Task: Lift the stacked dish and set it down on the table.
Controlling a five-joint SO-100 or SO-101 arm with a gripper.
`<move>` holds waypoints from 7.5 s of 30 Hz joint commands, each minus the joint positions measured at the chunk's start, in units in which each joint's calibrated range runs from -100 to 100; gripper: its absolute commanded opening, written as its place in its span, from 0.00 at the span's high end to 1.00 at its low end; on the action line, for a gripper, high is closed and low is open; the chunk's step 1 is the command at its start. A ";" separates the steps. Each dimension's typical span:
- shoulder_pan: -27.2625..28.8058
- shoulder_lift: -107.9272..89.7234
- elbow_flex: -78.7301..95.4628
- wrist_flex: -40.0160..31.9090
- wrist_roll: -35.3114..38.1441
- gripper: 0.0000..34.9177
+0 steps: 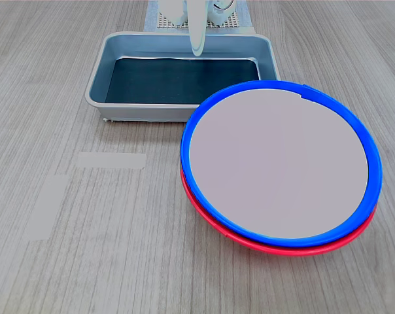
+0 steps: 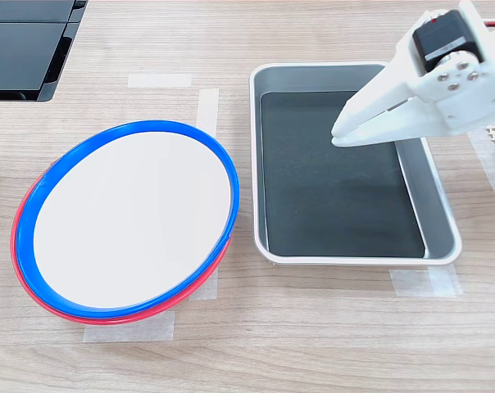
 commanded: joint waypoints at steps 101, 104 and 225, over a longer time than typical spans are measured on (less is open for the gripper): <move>-15.27 96.03 -80.84 2.01 2.88 0.99; -14.89 93.90 -81.57 3.82 2.59 1.00; 25.02 109.77 -100.32 0.03 23.44 1.00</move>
